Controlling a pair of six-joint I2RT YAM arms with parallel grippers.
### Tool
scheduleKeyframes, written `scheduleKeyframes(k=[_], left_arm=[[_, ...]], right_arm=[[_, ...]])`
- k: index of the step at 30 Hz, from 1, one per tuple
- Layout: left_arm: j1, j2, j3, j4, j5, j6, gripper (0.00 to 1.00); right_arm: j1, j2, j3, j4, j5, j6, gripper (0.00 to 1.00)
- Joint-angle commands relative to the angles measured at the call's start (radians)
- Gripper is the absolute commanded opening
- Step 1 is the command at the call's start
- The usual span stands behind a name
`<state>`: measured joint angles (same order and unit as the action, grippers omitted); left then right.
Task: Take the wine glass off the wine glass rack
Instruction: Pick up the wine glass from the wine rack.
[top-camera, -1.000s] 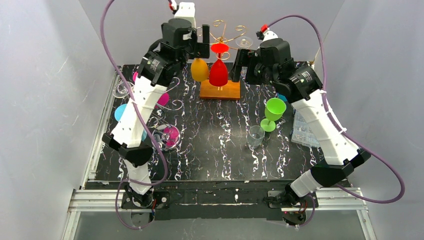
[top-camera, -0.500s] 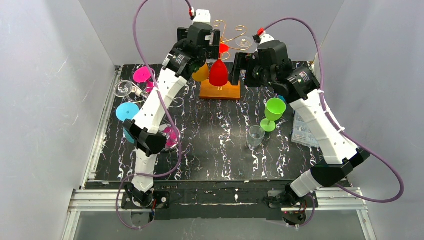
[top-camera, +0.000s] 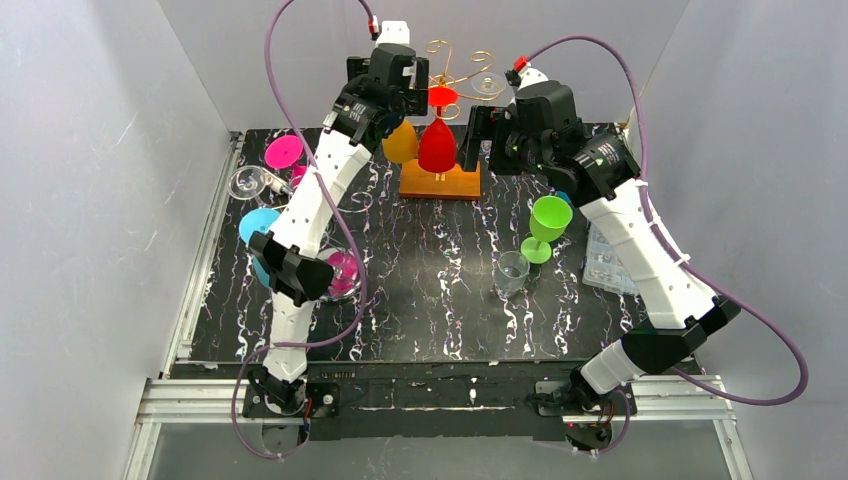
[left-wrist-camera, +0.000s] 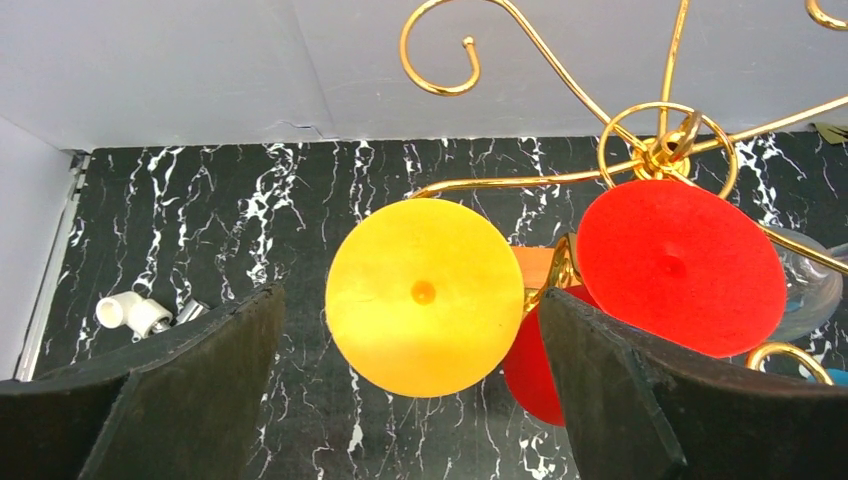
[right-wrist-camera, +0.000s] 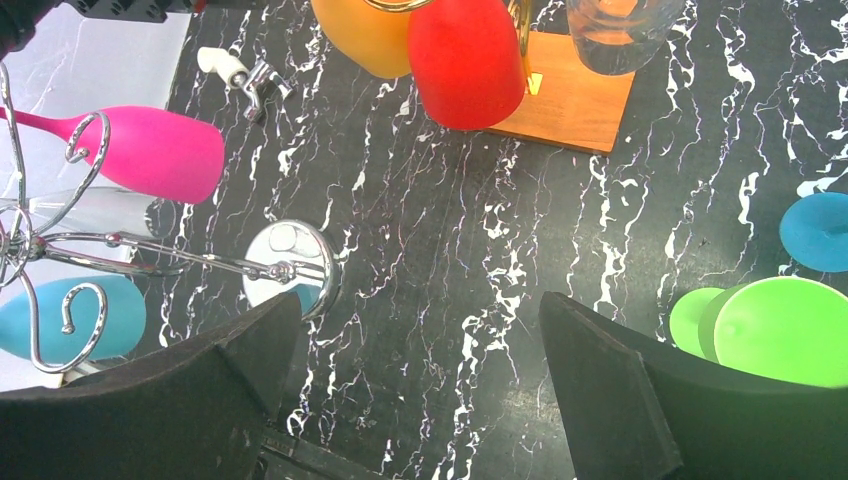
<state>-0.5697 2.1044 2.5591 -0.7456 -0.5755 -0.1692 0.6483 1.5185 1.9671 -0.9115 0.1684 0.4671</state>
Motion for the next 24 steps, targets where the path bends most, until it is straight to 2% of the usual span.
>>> scheduleKeyframes(k=[1,12,24], left_arm=[[0.005,0.005,-0.003,0.011,0.022,-0.021,0.98],[0.007,-0.042,-0.037,0.006,0.034,-0.032,0.98],[-0.039,-0.256,-0.095,0.014,0.071,0.029,0.98]], right_arm=[[-0.001,-0.021,0.010,0.021,0.000,-0.011,0.98],[-0.002,-0.028,0.016,0.019,-0.010,-0.005,0.98],[-0.001,-0.047,0.000,0.033,-0.028,-0.002,0.98]])
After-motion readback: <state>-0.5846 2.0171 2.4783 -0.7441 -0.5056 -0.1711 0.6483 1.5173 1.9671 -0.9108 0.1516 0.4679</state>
